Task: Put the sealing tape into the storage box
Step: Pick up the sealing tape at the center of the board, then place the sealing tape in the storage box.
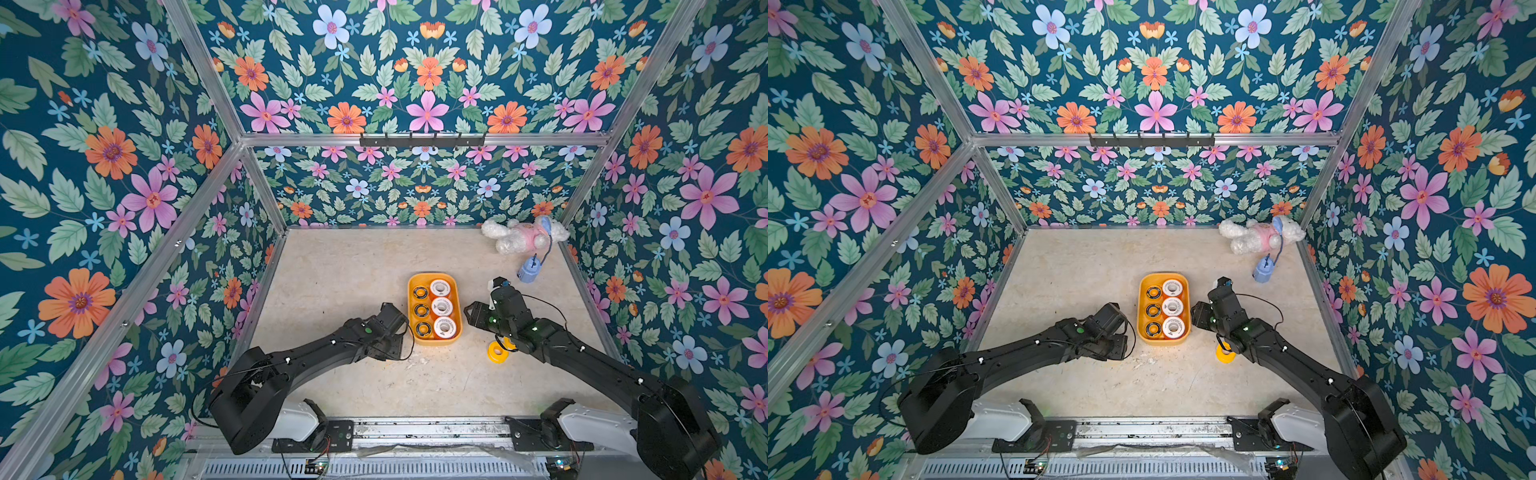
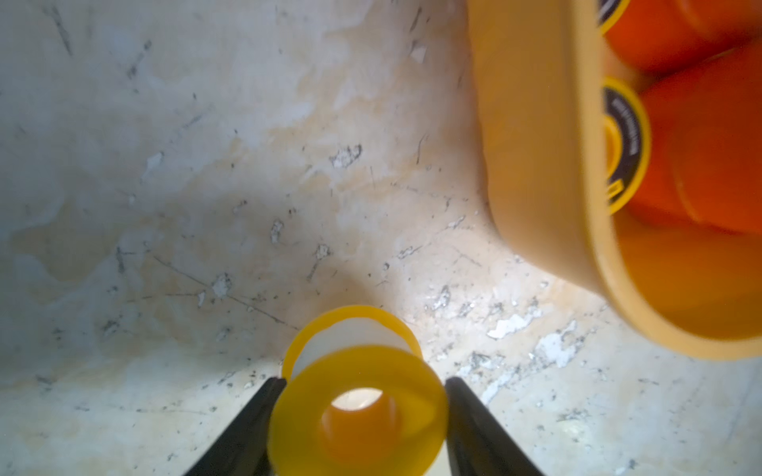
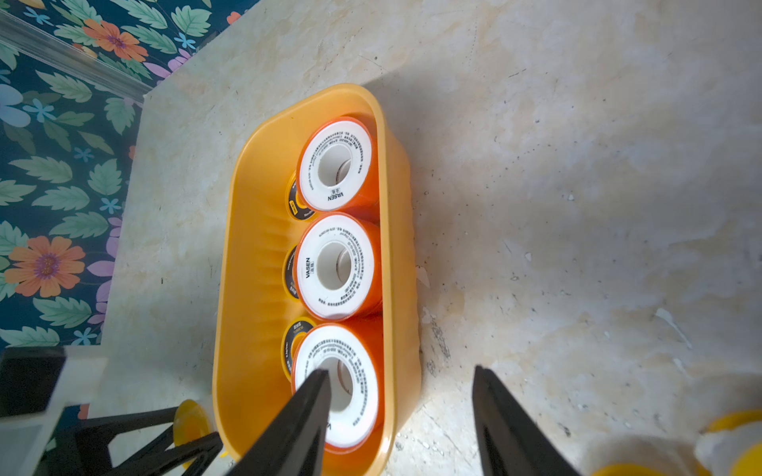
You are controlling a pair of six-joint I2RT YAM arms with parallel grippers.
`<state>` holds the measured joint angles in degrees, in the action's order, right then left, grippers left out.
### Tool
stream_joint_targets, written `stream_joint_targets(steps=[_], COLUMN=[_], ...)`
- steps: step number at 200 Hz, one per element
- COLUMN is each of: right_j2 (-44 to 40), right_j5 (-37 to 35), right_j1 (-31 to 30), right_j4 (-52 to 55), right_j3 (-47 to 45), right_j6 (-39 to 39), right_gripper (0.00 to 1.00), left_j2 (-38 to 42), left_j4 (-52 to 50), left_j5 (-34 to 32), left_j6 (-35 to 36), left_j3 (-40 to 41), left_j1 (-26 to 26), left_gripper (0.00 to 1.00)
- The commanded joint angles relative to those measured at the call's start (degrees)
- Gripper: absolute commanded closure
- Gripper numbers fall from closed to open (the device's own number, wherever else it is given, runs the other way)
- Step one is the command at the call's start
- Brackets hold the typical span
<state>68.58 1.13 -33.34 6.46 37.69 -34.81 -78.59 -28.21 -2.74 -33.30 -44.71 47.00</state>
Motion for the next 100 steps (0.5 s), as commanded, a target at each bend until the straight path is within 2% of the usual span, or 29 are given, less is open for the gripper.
stream_joint_targets(steps=[1,50,100], right_j2=[1.6,6.7,12.4], right_j5=[2.1,0.8,0.6], right_j1=[0.0,0.0,0.0], right_j4=[-2.4,-2.9,-3.3], right_j3=[1.0,3.8,6.4], right_j6=[0.6,1.0,1.6], right_gripper=[0.4,0.43,0.56], left_j2=[0.0,-4.7,-16.0], left_j4=[-1.1,-0.3,0.3], left_j5=[-1.1,-0.3,1.1], left_j6=[2.4,6.2,9.8], left_j3=[-3.5,-15.4,-29.9], left_j1=[-1.6,-5.9,-7.3], left_gripper=[0.35,0.35,0.35])
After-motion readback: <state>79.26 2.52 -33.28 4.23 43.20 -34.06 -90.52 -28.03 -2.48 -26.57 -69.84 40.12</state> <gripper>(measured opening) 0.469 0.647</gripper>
